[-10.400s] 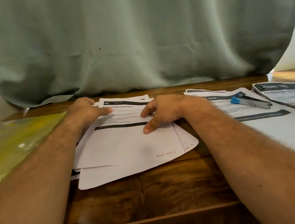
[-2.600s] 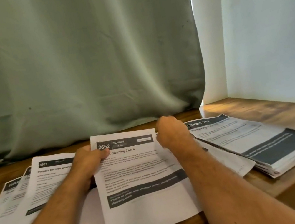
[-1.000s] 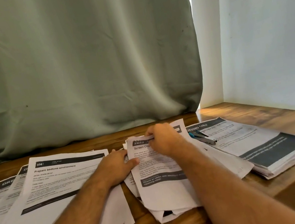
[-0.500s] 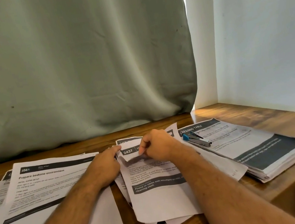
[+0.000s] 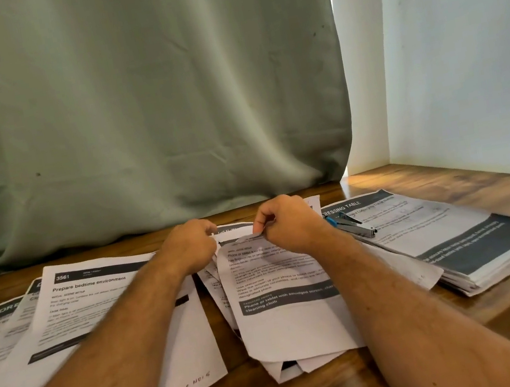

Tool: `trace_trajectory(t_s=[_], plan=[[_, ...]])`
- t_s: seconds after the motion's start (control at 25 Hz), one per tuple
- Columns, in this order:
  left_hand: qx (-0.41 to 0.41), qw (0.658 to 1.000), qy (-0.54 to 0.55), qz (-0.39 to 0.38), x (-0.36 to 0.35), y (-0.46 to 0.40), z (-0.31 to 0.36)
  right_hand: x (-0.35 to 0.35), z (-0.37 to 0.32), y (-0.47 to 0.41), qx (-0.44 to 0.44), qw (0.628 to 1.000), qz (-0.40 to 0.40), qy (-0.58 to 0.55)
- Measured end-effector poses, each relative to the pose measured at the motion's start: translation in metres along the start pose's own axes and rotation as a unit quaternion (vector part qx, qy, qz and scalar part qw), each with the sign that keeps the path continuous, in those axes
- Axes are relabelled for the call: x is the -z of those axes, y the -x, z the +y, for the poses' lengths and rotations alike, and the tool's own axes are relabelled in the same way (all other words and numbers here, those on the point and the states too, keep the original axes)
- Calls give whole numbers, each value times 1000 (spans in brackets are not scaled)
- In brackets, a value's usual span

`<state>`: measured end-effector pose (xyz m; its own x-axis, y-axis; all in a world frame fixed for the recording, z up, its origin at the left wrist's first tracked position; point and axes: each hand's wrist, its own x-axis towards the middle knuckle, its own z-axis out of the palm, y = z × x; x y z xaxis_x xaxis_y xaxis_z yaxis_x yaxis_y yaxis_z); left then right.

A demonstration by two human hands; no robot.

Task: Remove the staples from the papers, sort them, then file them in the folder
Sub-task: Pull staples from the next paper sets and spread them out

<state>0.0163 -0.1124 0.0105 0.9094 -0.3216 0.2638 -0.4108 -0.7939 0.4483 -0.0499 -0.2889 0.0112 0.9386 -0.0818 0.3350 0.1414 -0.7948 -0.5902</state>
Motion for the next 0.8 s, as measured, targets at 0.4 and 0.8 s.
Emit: trace_trajectory(t_s=[0.4,0.8], plan=[[-46,994,-73,-60,-22,-12,-14,-10,-4,-3,-28,995,-91,43],[50,925,374,55,-18,-8,4,-10,-10,-1,36,999,-10,1]])
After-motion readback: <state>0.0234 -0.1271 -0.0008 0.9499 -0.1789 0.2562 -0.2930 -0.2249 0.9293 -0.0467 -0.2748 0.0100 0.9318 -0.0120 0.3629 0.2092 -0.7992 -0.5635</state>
